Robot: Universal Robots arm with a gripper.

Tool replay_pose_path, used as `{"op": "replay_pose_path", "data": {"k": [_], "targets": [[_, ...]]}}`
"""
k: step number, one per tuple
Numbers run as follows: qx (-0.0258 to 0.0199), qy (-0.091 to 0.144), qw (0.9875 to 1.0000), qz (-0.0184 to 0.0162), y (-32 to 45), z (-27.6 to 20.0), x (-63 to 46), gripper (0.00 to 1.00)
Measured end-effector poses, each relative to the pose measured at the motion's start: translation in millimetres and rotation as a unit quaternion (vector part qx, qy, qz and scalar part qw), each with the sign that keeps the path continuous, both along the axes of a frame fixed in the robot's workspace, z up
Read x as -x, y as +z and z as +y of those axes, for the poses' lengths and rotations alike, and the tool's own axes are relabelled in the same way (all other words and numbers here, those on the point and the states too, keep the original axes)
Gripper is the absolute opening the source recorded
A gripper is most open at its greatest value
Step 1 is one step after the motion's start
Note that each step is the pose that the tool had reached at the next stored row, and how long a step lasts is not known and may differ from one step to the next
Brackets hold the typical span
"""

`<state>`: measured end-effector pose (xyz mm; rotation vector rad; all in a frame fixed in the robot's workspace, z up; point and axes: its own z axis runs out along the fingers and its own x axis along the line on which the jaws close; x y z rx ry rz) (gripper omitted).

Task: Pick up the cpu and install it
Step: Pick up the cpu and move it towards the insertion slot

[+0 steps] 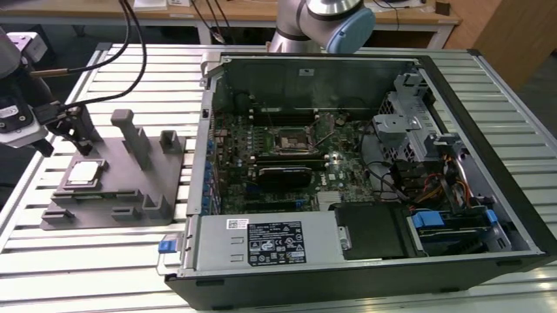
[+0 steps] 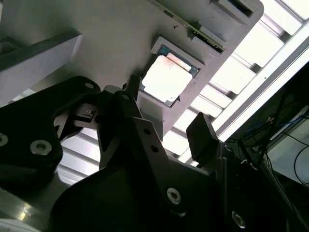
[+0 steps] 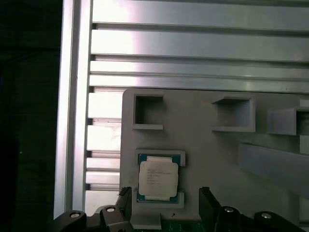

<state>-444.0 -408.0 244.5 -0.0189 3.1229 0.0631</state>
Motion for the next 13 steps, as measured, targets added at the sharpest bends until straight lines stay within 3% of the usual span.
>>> {"op": "replay_pose_path", "data": {"k": [8,13], "targets": [[0.0000,0.000,1.0000,0.0034,-14.6,0.0,0.0,0.66],[0.0000,0.000,1.0000,0.0035,-23.2,0.0,0.0,0.66]]}}
